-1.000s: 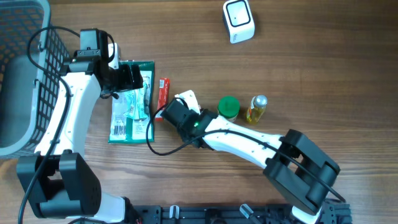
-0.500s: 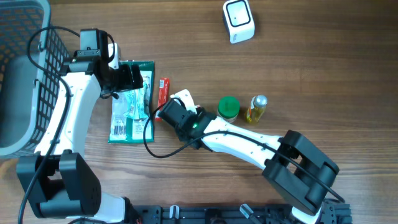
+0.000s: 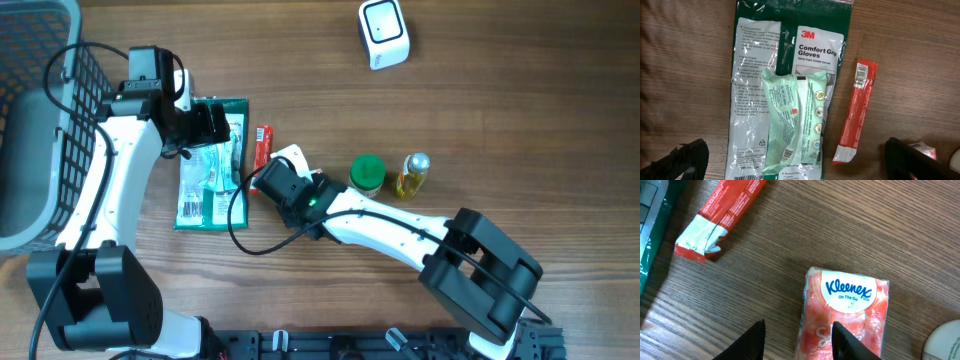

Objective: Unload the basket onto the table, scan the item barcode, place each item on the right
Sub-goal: 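Lower the right gripper and grasp the Kleenex tissue pack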

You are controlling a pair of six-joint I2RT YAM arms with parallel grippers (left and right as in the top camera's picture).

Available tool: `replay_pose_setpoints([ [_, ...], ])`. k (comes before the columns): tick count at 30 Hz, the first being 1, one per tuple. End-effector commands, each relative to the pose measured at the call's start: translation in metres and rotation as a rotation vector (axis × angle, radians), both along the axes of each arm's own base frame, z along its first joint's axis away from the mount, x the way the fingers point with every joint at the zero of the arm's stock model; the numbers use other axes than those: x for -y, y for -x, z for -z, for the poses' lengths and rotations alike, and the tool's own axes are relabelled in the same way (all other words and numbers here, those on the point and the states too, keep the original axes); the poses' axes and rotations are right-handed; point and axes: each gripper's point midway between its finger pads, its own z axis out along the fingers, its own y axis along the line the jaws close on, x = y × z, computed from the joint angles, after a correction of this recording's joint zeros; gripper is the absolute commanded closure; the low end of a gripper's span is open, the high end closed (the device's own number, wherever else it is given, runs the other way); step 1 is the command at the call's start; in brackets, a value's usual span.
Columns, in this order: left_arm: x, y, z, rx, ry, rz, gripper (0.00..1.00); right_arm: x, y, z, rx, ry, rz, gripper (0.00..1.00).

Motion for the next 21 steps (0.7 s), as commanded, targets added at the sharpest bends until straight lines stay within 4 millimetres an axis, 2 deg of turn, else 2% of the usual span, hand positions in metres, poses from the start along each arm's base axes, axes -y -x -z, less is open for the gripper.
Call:
replay_pose_setpoints([
  [1, -0.003, -0.003, -0.008, 0.025, -0.007, -0.006, 0.0, -0.005, -0.001, 0.003, -0.001, 0.005, -0.017, 0.57],
  [13, -0.003, -0.003, -0.008, 0.025, -0.007, -0.006, 0.0, -0.001, -0.004, 0.008, 0.014, 0.03, -0.005, 0.57],
  [18, -0.003, -0.003, -0.008, 0.025, -0.007, -0.005, 0.0, 0.001, -0.006, 0.024, 0.013, 0.062, 0.001, 0.53],
  [19, -0.003, -0.003, -0.008, 0.025, -0.007, -0.006, 0.0, 0.001, -0.006, 0.025, 0.014, 0.066, -0.004, 0.55],
  [20, -0.003, -0.003, -0.008, 0.025, -0.007, -0.006, 0.0, 0.001, -0.006, 0.025, 0.014, 0.067, -0.006, 0.66],
  [21, -0.003, -0.003, -0.008, 0.025, -0.007, -0.006, 0.0, 0.001, -0.007, 0.025, 0.017, 0.071, -0.017, 0.81],
])
